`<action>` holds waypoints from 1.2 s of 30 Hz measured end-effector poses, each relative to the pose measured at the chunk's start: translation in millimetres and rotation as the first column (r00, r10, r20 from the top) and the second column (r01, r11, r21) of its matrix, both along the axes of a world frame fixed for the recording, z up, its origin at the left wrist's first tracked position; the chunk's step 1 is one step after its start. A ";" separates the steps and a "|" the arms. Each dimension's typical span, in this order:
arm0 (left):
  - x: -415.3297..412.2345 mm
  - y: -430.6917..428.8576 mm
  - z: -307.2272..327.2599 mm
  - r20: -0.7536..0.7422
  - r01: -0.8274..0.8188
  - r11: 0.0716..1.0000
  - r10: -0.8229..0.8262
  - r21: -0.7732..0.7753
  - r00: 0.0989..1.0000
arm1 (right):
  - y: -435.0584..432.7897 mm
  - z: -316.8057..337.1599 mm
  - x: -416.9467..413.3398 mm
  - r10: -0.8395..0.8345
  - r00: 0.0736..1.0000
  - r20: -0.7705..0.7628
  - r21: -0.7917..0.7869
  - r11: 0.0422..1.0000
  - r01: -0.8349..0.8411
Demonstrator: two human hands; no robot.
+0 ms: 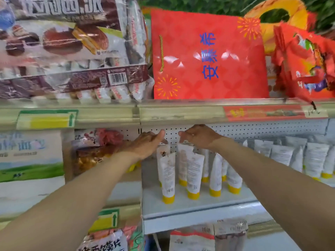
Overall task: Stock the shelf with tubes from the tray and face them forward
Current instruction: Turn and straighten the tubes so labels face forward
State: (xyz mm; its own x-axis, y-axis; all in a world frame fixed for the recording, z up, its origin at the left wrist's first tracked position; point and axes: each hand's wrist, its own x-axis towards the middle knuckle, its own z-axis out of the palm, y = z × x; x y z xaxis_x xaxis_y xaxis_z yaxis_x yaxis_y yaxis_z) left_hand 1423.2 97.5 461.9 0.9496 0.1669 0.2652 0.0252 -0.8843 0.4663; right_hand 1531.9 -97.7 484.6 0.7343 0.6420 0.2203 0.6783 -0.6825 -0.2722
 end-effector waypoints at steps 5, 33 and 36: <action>4.8 2.6 -7.5 0.056 0.113 0.991 -0.109 -0.076 0.992 | 1.6 -5.7 8.2 0.039 0.994 -0.099 0.059 0.998 -0.033; 32.2 10.3 -28.7 0.246 -0.016 0.989 0.051 -0.145 0.968 | 10.9 -8.6 38.9 0.266 0.963 0.045 -0.001 0.964 -0.266; 37.6 12.6 -29.5 0.223 -0.038 0.988 0.072 -0.151 0.972 | 12.6 -11.2 46.0 0.297 0.948 0.118 0.008 0.954 -0.300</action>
State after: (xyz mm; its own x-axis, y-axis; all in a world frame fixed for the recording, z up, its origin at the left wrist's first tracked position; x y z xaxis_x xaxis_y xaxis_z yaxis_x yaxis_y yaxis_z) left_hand 1460.8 110.1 432.4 0.8553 0.2701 0.4421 -0.0495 -0.8069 0.5886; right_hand 1577.9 -85.1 473.4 0.4792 0.8209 0.3107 0.8774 -0.4381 -0.1955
